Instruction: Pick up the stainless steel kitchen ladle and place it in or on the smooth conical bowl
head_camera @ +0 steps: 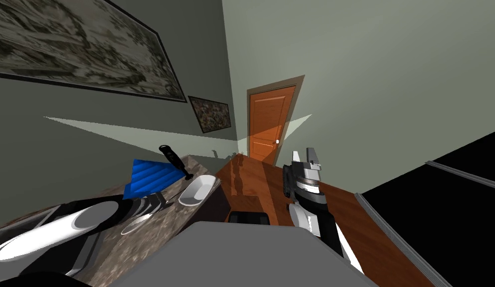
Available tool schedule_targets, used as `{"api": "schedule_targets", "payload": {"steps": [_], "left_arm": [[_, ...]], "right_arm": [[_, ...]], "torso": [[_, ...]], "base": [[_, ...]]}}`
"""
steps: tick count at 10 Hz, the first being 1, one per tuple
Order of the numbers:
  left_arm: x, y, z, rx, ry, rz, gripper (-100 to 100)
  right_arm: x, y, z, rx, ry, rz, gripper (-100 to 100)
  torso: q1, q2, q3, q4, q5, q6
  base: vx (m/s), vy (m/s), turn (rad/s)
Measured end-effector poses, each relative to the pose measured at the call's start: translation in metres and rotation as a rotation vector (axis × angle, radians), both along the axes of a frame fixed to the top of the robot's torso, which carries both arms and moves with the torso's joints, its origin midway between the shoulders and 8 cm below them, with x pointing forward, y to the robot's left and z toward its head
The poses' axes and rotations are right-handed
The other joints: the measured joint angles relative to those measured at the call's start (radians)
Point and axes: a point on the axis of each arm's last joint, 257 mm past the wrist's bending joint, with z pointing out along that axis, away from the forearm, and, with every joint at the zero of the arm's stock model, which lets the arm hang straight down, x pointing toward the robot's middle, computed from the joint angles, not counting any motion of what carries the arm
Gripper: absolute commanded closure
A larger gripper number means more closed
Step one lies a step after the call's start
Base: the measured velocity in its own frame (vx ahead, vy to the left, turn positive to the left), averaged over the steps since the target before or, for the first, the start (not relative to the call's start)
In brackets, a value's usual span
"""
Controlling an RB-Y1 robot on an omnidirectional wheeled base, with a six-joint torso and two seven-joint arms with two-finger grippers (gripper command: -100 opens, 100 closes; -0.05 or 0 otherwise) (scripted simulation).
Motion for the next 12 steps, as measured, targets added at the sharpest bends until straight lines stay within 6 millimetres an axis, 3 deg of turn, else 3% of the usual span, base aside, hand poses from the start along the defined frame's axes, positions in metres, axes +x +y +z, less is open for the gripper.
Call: {"api": "schedule_targets", "payload": {"steps": [4, 6, 7, 8, 10, 11, 12], "left_arm": [[-0.031, 0.006, -0.013, -0.06, 0.103, 0.041, -100], [-0.051, 0.003, -0.028, -0.097, 0.156, 0.061, -100], [-0.052, 0.002, -0.03, -0.1, 0.161, 0.061, 0], [-0.052, 0.002, -0.03, -0.1, 0.16, 0.061, -100], [-0.054, 0.002, -0.043, -0.101, 0.159, 0.07, -100], [-0.054, 0.002, -0.044, -0.099, 0.158, 0.07, 100], [-0.054, 0.002, -0.044, -0.099, 0.158, 0.07, 100]], "right_arm": [[0.0, 0.0, 0.0, 0.0, 0.0, 0.0, 0], [0.0, 0.0, 0.0, 0.0, 0.0, 0.0, 0], [0.0, 0.0, 0.0, 0.0, 0.0, 0.0, 0], [0.0, 0.0, 0.0, 0.0, 0.0, 0.0, 0], [0.0, 0.0, 0.0, 0.0, 0.0, 0.0, 0], [0.0, 0.0, 0.0, 0.0, 0.0, 0.0, 0], [0.0, 0.0, 0.0, 0.0, 0.0, 0.0, 0]], "torso": [[0.002, 0.0, 0.0, 0.0, 0.001, 0.0], [0.003, -0.001, 0.0, 0.0, 0.001, -0.001], [0.0, -0.001, 0.0, 0.0, 0.0, -0.001], [-0.002, -0.001, 0.0, 0.0, 0.0, -0.001], [-0.003, -0.002, -0.001, 0.0, 0.0, 0.0], [-0.003, -0.001, -0.001, 0.0, -0.001, -0.001], [-0.004, -0.001, -0.001, 0.0, -0.001, -0.001]], "base": [[-0.011, 0.079, -0.154], [0.004, 0.071, -0.047], [0.0, 0.009, 0.001], [0.011, 0.004, -0.054], [0.011, 0.003, -0.039], [0.0, 0.0, 0.0], [0.0, 0.0, 0.0]]}}
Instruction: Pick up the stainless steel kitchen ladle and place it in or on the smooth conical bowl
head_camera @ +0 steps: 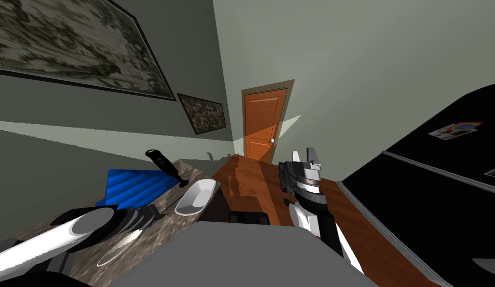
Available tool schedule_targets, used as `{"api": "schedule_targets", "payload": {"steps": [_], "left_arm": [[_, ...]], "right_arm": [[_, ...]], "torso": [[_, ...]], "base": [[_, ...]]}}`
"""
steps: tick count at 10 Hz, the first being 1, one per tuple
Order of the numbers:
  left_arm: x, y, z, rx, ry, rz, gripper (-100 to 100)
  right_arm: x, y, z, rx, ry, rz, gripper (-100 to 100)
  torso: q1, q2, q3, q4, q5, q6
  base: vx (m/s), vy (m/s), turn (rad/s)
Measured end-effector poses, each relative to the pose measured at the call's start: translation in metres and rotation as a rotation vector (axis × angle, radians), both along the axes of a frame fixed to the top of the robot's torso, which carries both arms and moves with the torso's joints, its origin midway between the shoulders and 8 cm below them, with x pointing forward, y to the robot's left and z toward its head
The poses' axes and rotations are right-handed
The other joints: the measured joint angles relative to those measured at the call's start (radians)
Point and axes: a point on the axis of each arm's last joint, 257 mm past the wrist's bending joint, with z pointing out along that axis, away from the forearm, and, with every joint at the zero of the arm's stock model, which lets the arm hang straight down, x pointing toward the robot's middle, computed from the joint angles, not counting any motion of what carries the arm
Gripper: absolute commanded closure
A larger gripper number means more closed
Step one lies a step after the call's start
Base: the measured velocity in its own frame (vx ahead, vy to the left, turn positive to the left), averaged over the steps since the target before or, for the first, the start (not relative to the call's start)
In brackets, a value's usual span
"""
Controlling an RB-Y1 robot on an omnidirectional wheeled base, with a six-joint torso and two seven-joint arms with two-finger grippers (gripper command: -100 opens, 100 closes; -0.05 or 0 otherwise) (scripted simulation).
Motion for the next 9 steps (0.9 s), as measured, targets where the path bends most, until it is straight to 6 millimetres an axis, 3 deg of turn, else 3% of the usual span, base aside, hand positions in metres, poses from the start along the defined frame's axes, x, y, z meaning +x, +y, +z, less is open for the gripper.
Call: {"api": "schedule_targets", "payload": {"steps": [3, 4, 5, 6, 7, 9], "left_arm": [[0.0, 0.0, 0.0, 0.0, 0.0, 0.0, 100], [0.0, 0.0, 0.0, 0.0, 0.0, 0.0, 0], [0.0, 0.0, 0.0, 0.0, 0.0, 0.0, 100], [0.0, 0.0, 0.0, 0.0, 0.0, 0.0, 0], [0.0, 0.0, 0.0, 0.0, 0.0, 0.0, 100], [0.019, 0.017, 0.027, 0.05, -0.042, -0.019, 100]], "right_arm": [[0.0, 0.0, 0.0, 0.0, 0.0, 0.0, 0], [0.0, 0.0, 0.0, 0.0, 0.0, 0.0, 0], [0.0, 0.0, 0.0, 0.0, 0.0, 0.0, 0], [0.0, 0.0, 0.0, 0.0, 0.0, 0.0, 0], [0.0, 0.0, 0.0, 0.0, 0.0, 0.0, 0], [0.0, 0.0, 0.0, 0.0, 0.0, 0.0, 0]], "torso": [[0.001, 0.0, 0.0, 0.0, 0.001, 0.0], [0.001, 0.0, 0.0, 0.0, 0.001, 0.0], [0.001, 0.0, 0.0, 0.0, 0.001, 0.0], [0.001, 0.0, 0.0, 0.0, 0.001, 0.0], [0.001, 0.0, 0.0, 0.0, 0.001, 0.0], [-0.007, 0.002, 0.001, 0.001, -0.002, 0.0]], "base": [[0.0, 0.0, 0.0], [0.0, 0.0, 0.0], [0.0, 0.0, 0.0], [0.0, 0.0, 0.0], [-0.03, -0.051, 0.034], [-0.041, -0.13, 0.041]]}}
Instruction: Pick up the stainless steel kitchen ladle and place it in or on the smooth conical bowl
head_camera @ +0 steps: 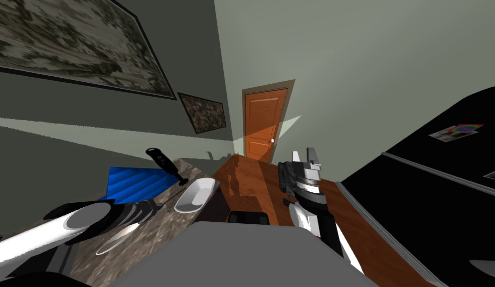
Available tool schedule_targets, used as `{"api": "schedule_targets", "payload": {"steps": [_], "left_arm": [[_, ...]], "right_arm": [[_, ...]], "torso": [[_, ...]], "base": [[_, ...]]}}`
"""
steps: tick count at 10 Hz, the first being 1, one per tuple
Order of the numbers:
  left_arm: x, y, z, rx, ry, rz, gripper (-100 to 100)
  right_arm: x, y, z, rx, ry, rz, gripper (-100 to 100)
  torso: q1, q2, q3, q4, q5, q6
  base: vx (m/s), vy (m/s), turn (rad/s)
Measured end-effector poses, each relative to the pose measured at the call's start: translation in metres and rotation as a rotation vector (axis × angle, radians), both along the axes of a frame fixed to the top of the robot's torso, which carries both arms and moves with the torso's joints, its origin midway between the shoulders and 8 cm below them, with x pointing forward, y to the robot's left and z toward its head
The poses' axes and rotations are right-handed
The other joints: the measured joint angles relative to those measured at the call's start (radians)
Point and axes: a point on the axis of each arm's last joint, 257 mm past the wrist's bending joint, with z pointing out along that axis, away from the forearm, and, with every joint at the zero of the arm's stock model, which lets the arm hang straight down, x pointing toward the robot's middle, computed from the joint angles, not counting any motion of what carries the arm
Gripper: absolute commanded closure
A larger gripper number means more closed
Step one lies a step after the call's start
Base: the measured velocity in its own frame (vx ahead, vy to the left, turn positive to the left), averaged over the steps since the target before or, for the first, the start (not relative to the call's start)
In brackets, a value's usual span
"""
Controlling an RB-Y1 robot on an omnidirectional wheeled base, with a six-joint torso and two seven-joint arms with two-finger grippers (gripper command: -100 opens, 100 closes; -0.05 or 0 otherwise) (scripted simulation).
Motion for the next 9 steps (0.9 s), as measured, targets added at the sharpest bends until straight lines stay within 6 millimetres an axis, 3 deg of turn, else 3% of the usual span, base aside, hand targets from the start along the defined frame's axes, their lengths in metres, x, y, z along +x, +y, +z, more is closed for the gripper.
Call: {"api": "schedule_targets", "payload": {"steps": [5, 9], "left_arm": [[0.023, 0.03, 0.064, 0.134, -0.039, -0.054, 100], [0.026, 0.05, 0.11, 0.229, -0.025, -0.1, 100]], "right_arm": [[0.0, 0.0, 0.0, 0.0, 0.0, 0.0, 0], [0.0, 0.0, 0.0, 0.0, 0.0, 0.0, 0]], "torso": [[-0.003, 0.0, 0.0, 0.0, -0.001, 0.0], [-0.007, -0.004, -0.002, -0.001, -0.002, 0.001]], "base": [[-0.023, -0.145, 0.047], [0.023, -0.162, 0.042]]}}
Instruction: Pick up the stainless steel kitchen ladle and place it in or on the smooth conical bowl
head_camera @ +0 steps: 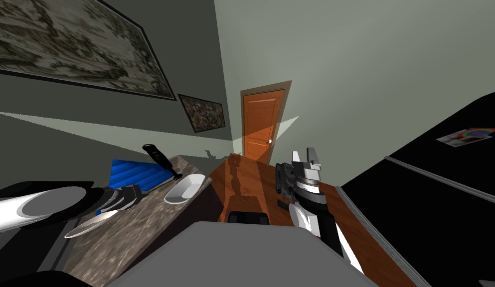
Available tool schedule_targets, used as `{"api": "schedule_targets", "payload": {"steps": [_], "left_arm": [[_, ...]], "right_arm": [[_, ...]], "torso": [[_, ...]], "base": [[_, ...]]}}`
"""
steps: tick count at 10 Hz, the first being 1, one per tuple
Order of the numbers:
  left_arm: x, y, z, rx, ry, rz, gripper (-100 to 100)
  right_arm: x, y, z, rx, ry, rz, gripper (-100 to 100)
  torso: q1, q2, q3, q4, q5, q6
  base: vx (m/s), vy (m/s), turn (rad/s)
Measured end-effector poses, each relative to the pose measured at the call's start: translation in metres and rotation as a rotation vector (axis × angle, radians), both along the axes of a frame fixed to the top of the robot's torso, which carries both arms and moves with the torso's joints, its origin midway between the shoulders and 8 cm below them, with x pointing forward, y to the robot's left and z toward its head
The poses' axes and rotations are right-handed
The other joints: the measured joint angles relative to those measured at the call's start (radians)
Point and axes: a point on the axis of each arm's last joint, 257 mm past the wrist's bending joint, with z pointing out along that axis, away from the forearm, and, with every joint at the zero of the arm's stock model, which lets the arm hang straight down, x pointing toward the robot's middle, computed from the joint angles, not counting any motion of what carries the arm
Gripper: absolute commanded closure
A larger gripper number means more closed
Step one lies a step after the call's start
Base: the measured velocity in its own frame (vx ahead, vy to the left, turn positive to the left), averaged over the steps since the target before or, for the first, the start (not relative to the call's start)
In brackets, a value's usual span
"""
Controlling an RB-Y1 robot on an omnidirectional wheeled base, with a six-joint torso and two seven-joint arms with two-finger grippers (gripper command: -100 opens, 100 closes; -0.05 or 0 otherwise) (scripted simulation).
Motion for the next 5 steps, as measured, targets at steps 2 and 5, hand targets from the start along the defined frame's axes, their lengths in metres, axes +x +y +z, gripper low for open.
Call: {"api": "schedule_targets", "payload": {"steps": [2, 5], "left_arm": [[0.001, 0.004, 0.017, 0.042, 0.014, -0.022, 100], [0.004, 0.01, 0.045, 0.098, 0.04, -0.055, 100]], "right_arm": [[0.0, 0.0, 0.0, 0.0, 0.0, 0.0, 0], [0.0, 0.0, 0.0, 0.0, 0.0, 0.0, 0]], "torso": [[0.002, -0.001, -0.001, 0.0, 0.0, 0.0], [-0.002, -0.002, -0.001, -0.001, 0.0, 0.0]], "base": [[0.025, -0.138, 0.039], [0.036, -0.19, 0.044]]}}
